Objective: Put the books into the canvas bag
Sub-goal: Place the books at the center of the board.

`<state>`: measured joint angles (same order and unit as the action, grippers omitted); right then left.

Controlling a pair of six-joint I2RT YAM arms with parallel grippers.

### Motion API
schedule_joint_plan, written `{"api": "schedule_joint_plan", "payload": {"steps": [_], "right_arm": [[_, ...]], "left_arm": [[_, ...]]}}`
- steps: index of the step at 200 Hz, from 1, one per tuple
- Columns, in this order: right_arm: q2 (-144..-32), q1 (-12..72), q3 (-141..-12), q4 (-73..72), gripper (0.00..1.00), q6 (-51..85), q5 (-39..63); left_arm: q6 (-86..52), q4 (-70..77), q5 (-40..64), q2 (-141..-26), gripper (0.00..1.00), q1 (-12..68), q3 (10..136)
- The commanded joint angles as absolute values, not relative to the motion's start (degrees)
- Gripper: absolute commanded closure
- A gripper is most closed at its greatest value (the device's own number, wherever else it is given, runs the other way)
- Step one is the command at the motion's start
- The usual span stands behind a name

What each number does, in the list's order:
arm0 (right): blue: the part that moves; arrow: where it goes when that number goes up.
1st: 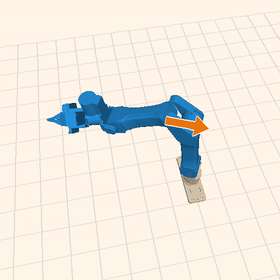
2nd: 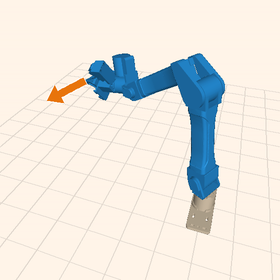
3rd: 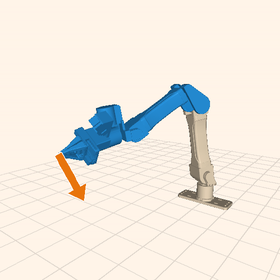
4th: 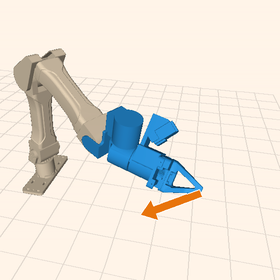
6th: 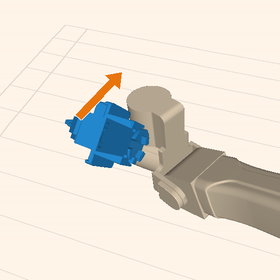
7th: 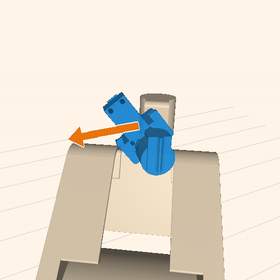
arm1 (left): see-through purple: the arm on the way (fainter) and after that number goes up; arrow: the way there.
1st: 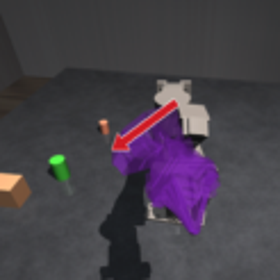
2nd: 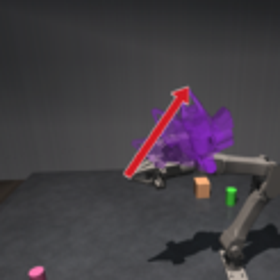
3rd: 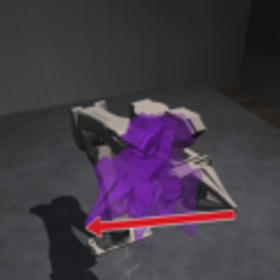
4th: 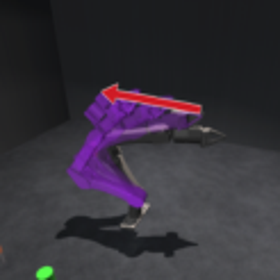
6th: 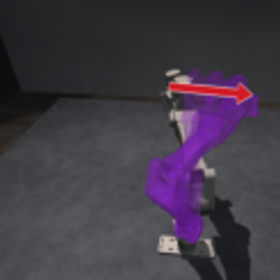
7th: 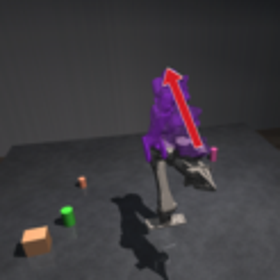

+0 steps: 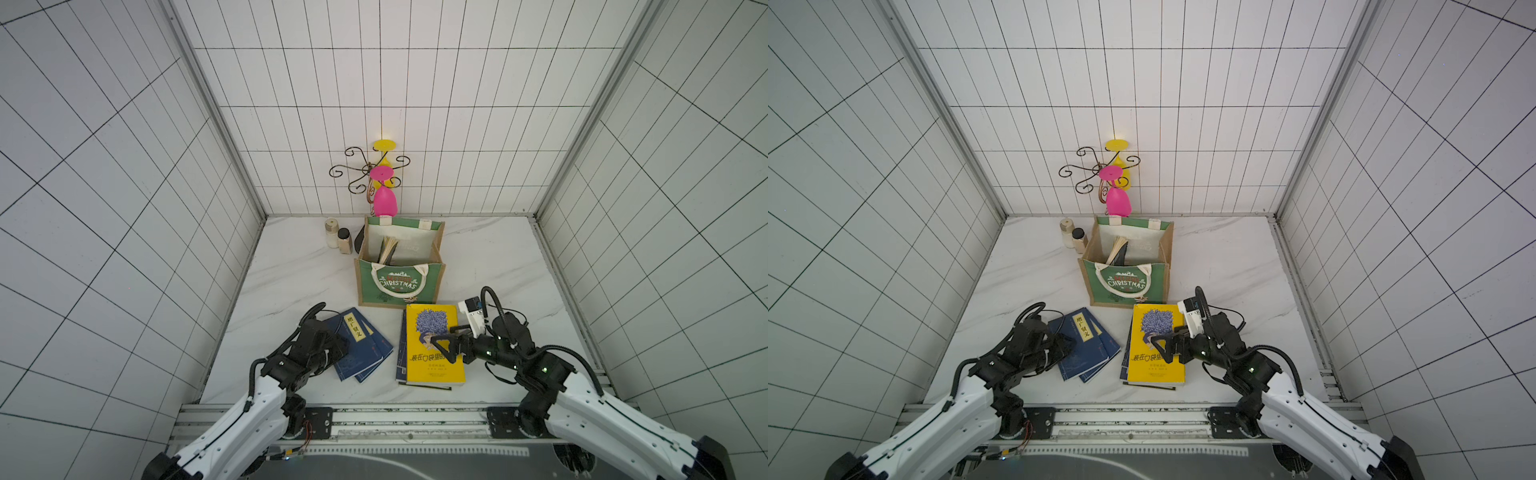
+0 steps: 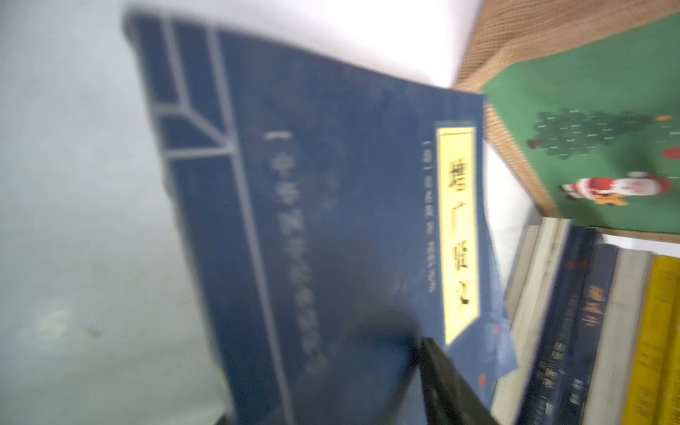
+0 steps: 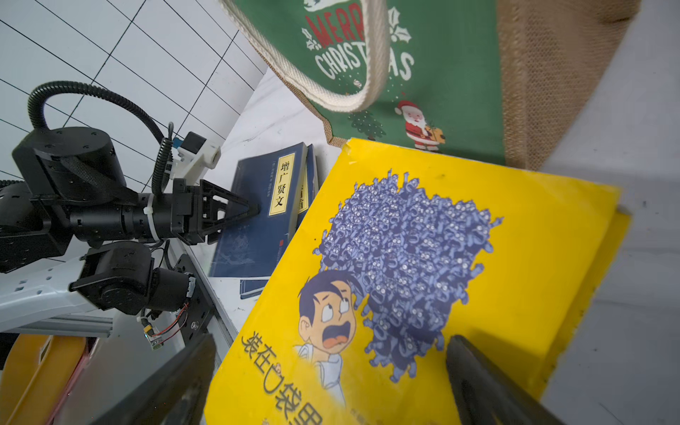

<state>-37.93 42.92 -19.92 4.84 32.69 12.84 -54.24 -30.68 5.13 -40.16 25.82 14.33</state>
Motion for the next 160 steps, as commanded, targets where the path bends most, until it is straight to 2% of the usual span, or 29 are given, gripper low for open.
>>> {"api": "schedule_joint_plan", "payload": {"steps": [1,8,12,45,93,134,160], "right_arm": [[-38.2,41.9,-21.2,14.1,0.01,32.5,9.9],[-38.1,41.7,-21.2,14.2,0.01,32.6,9.8],[-37.9,41.7,-21.2,14.2,0.01,32.6,9.8],[-37.2,40.1,-21.4,14.8,0.01,32.4,9.8],[-37.5,36.8,-21.8,16.7,0.01,33.6,9.1],[-38.3,35.3,-22.0,17.2,0.01,34.0,8.6],[-38.2,35.2,-22.0,15.1,0.01,32.6,12.5]], "left_arm": [[-53.4,-38.2,0.3,-38.7,0.17,25.8,16.5],[-53.6,-38.1,0.3,-37.7,0.04,25.8,16.0],[-54.2,-38.6,-0.3,-37.3,0.03,25.8,15.7],[-56.1,-41.2,-2.1,-32.2,0.03,25.8,16.6],[-54.7,-40.1,4.0,-20.4,0.03,26.9,19.0],[-51.9,-32.6,7.4,-18.3,0.03,37.0,18.9],[-51.1,-19.1,9.6,-21.8,0.03,45.7,17.0]]}}
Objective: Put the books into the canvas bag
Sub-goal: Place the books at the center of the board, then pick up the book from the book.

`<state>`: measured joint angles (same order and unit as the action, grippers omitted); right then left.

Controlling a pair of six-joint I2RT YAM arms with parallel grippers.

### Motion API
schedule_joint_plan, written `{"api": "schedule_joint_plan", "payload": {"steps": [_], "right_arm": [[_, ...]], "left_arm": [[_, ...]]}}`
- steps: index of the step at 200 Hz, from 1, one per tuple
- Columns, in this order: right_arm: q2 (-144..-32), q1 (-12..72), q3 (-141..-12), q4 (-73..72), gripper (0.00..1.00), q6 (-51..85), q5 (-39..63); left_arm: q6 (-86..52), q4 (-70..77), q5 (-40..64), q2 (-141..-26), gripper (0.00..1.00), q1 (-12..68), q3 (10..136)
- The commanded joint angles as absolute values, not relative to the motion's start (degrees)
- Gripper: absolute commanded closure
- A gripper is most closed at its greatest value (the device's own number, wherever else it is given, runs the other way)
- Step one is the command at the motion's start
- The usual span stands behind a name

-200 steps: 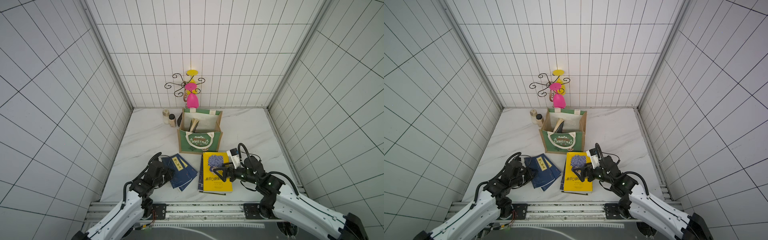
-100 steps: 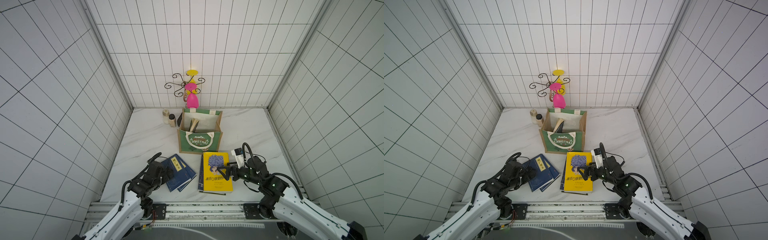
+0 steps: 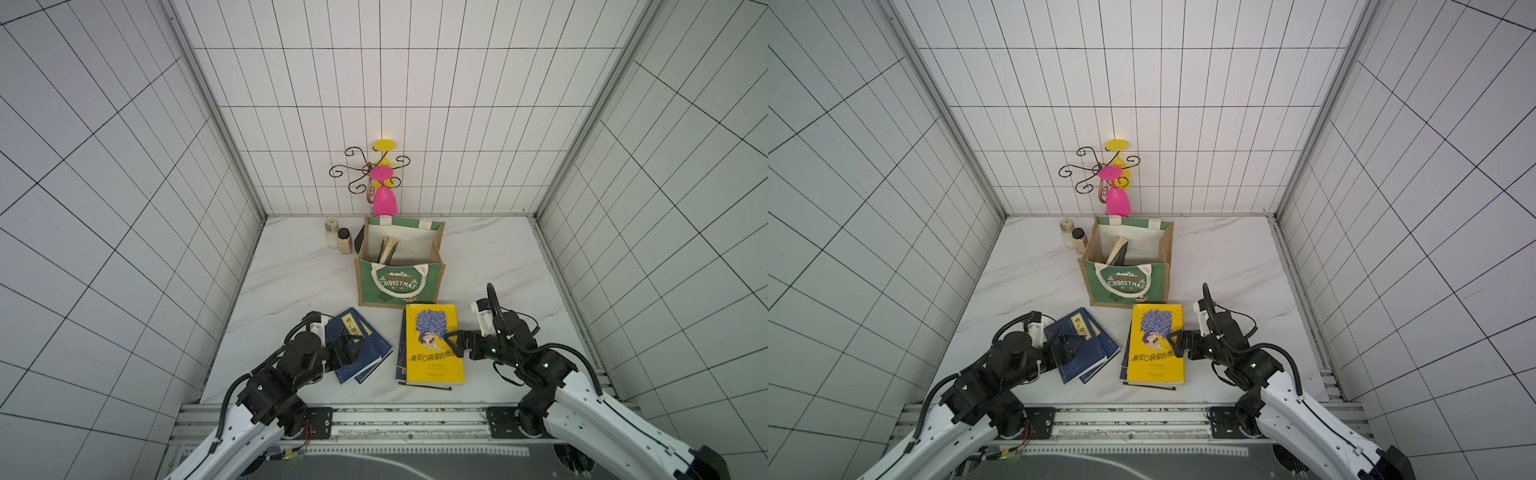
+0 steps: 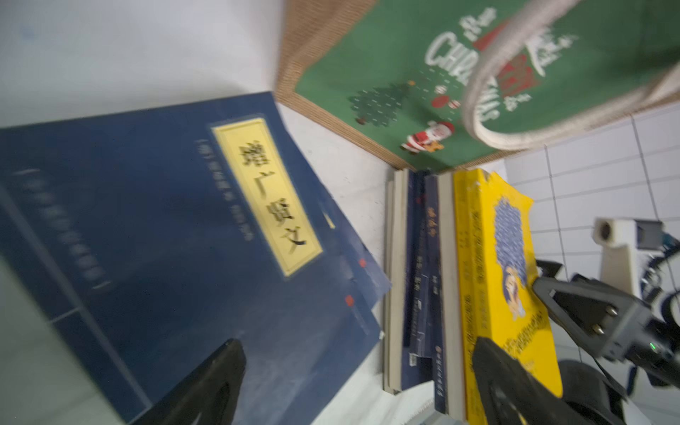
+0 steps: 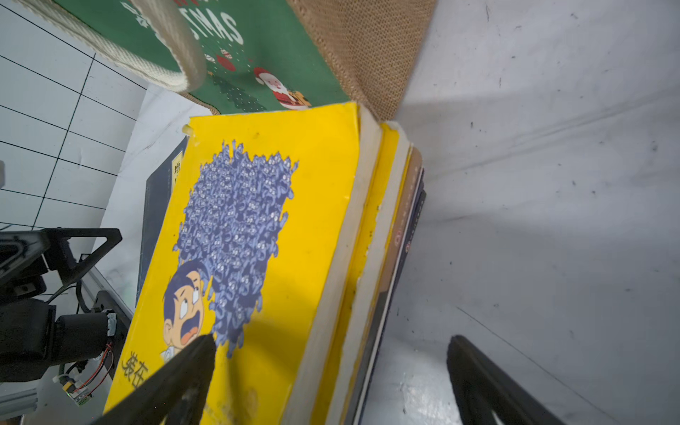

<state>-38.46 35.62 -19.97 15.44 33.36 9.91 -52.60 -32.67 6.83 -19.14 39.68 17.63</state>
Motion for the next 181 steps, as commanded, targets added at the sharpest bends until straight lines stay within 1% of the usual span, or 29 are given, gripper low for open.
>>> {"api": "schedule_joint_plan", "payload": {"steps": [1,16,31,50,66,85,132,159,169,181], "right_arm": [[-38.2,35.2,-22.0,15.1,0.01,32.6,12.7],[-37.1,35.2,-22.0,13.7,0.02,31.9,15.1],[-36.5,35.2,-22.4,13.4,0.01,31.1,17.0],[-36.4,35.3,-22.9,13.6,0.02,30.5,18.8],[-36.7,35.5,-23.1,13.6,0.02,30.0,20.5],[-36.9,36.8,-23.6,13.4,0.02,29.9,20.9],[-38.4,41.8,-26.0,13.9,0.03,29.9,17.1],[-38.9,43.6,-28.2,17.3,0.03,29.3,11.6],[-38.9,43.7,-29.4,21.0,0.03,28.9,9.2],[-38.1,43.7,-29.5,20.7,0.03,29.1,9.1]], "left_arm": [[-51.0,-18.6,9.6,-22.0,0.03,45.9,17.0],[-49.5,-13.7,8.7,-27.9,0.03,50.8,18.5],[-47.1,-11.3,7.5,-35.0,0.03,53.9,21.1],[-46.0,-7.7,8.4,-43.1,0.03,54.9,23.4],[-45.8,-3.6,9.5,-47.7,0.03,55.1,24.1],[-45.8,-0.2,9.6,-50.9,0.03,55.0,24.6],[-44.9,3.6,9.3,-57.3,0.03,55.0,26.0],[-44.7,4.3,9.4,-59.8,0.03,54.9,26.3],[-44.7,4.5,9.3,-60.3,0.03,54.8,26.4],[-44.9,4.5,9.0,-60.7,0.03,54.7,26.3]]}}
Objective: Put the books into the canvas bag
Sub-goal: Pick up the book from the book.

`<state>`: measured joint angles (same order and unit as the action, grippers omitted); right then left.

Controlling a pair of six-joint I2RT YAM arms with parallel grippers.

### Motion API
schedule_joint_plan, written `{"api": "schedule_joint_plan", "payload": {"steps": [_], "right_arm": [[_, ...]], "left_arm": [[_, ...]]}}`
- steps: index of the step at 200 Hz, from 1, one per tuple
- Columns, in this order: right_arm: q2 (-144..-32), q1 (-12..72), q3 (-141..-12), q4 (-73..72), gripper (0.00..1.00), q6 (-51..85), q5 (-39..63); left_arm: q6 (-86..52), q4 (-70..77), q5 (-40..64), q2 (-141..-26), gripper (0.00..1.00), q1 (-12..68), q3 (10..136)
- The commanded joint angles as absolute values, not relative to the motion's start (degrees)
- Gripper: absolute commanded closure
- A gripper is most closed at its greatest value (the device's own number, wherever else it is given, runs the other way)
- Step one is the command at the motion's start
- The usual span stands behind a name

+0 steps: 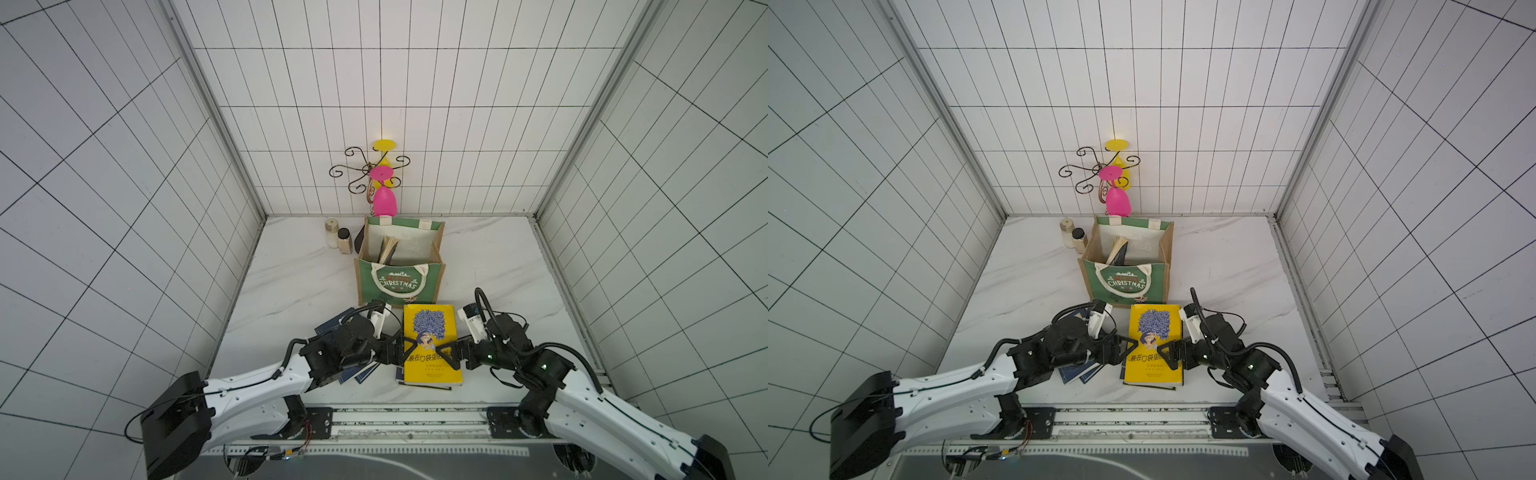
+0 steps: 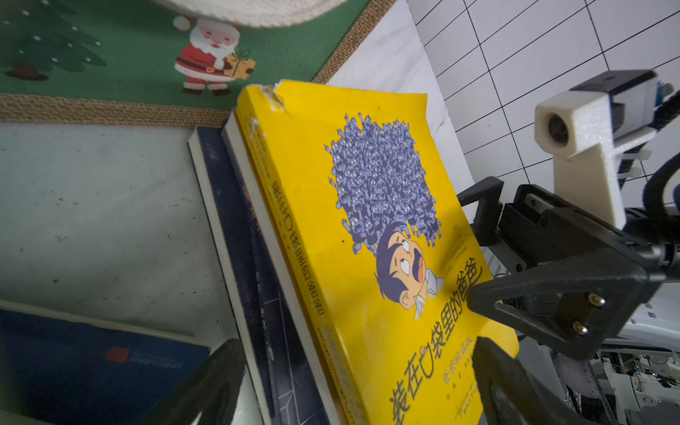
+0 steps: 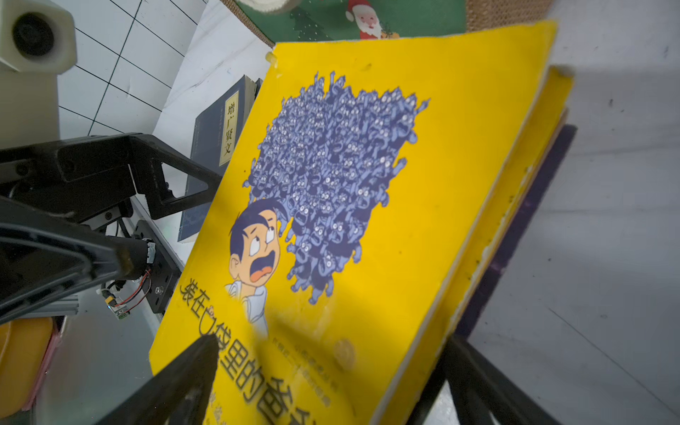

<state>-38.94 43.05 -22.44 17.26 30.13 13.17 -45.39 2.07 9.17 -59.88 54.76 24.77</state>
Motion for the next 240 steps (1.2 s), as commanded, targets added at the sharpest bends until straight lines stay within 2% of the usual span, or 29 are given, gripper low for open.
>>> {"api": "schedule_joint_plan", "payload": {"steps": [1,55,106,176,188,216,240], "right_arm": [[-38.0,43.7,-29.6,20.7,0.03,29.1,9.0],[-38.0,43.9,-30.9,21.8,0.03,28.6,9.8],[-40.9,46.5,-31.5,15.9,0.03,28.5,13.4],[-46.5,50.3,-33.0,11.2,0.03,28.1,11.6],[-47.2,50.3,-32.4,10.8,0.03,28.2,11.1],[-47.7,50.4,-31.6,9.9,0.03,28.6,12.2],[-45.9,50.5,-31.6,8.6,0.02,28.4,13.2]], "left_arm": [[-44.9,4.5,8.9,-60.7,0.03,54.7,26.3],[-44.3,4.4,10.2,-60.6,0.03,52.2,26.4],[-43.6,5.4,12.6,-61.2,0.03,50.7,26.5],[-45.7,9.7,17.3,-62.6,0.04,49.4,25.4],[-46.3,11.3,18.4,-62.8,0.07,48.7,24.8],[-47.3,12.4,19.5,-61.9,0.22,47.5,24.4],[-47.3,12.5,20.0,-60.3,0.27,47.4,24.6]]}}
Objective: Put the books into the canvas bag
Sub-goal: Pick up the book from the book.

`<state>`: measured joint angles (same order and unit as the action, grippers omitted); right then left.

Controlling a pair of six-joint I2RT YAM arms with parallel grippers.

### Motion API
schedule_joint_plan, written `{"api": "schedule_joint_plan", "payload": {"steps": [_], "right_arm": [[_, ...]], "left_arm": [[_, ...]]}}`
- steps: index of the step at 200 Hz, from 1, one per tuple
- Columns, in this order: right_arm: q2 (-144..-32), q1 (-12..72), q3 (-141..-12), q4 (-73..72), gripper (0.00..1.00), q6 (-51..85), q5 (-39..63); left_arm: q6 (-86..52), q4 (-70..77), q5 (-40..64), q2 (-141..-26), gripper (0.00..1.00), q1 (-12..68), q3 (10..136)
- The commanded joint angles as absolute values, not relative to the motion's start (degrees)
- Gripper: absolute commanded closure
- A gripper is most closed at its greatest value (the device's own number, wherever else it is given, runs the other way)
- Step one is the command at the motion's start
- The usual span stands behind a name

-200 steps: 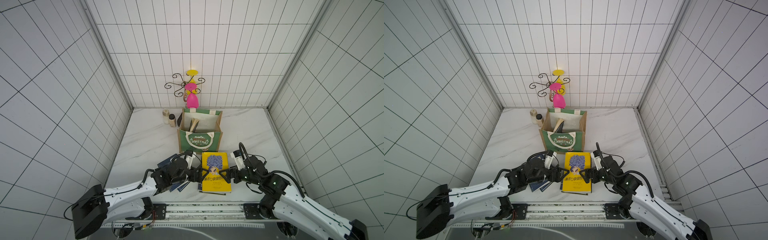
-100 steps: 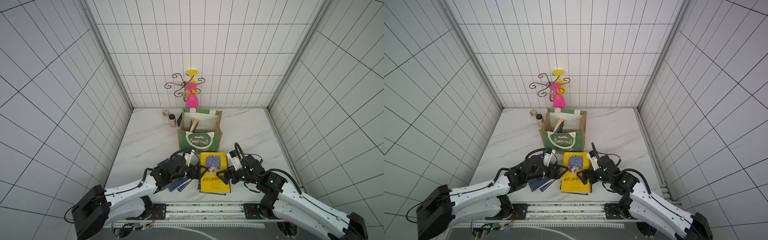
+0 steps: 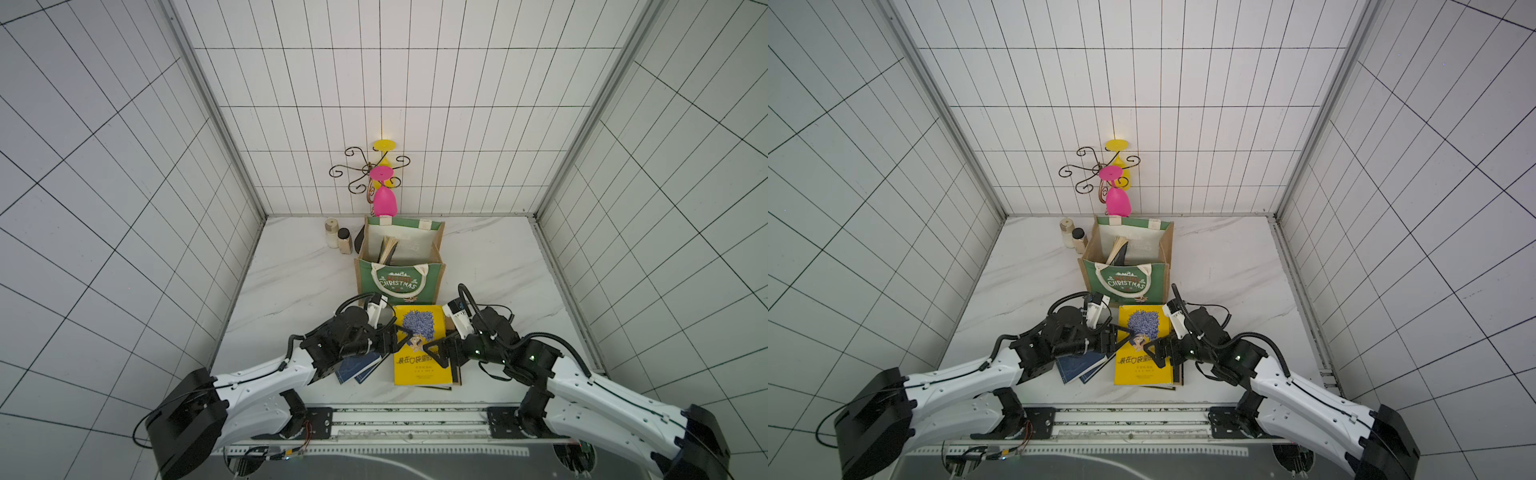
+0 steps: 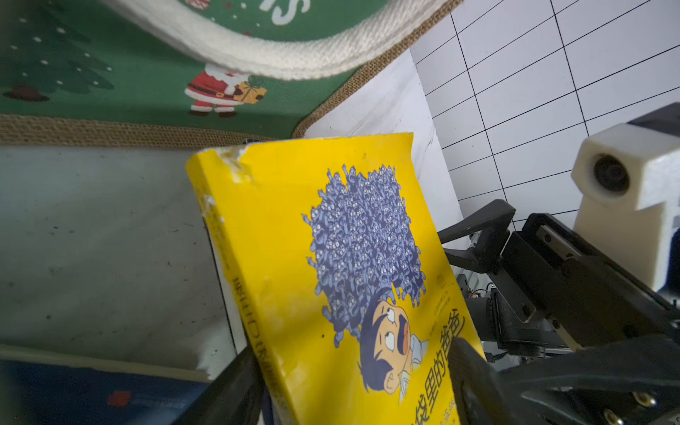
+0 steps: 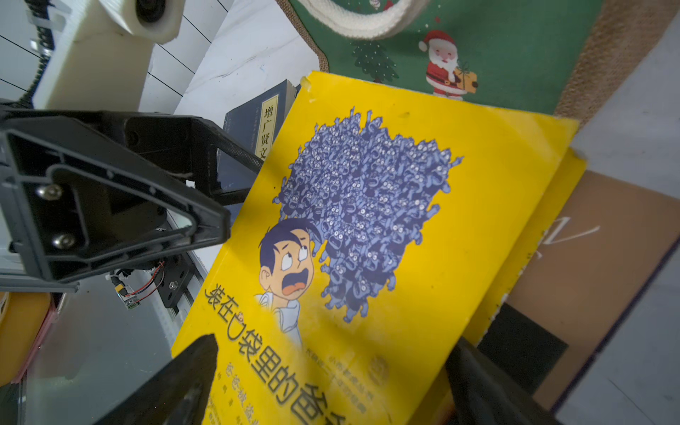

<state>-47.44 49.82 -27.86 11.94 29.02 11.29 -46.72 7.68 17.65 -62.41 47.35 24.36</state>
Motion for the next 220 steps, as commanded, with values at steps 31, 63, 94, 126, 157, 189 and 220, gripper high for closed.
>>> {"api": "schedule_joint_plan", "payload": {"steps": [31,63,94,126,157,189,220], "right_arm": [[-45.2,50.7,-32.8,9.7,0.03,27.5,13.3],[-45.7,50.8,-33.0,9.6,0.03,27.1,14.0],[-45.5,51.1,-32.9,8.1,0.03,26.7,15.7],[-45.1,51.1,-32.5,8.3,0.03,26.3,14.1],[-44.2,50.4,-31.7,8.3,0.01,26.0,13.4],[-42.1,46.3,-31.6,7.9,0.01,24.8,16.5],[-38.1,42.6,-29.8,3.2,0.01,23.6,26.6]], "left_arm": [[-47.5,14.3,22.2,-60.0,0.28,47.4,25.4],[-48.4,18.4,25.2,-62.4,0.25,47.4,25.6],[-50.0,22.1,26.8,-64.5,0.26,47.6,25.5],[-49.1,19.4,24.7,-63.2,0.54,47.4,25.9],[-45.5,11.0,21.4,-59.0,0.8,46.5,27.0],[-41.5,4.2,23.0,-52.7,1.0,43.7,27.2],[-39.2,9.5,27.2,-42.3,1.0,42.5,22.6]]}}
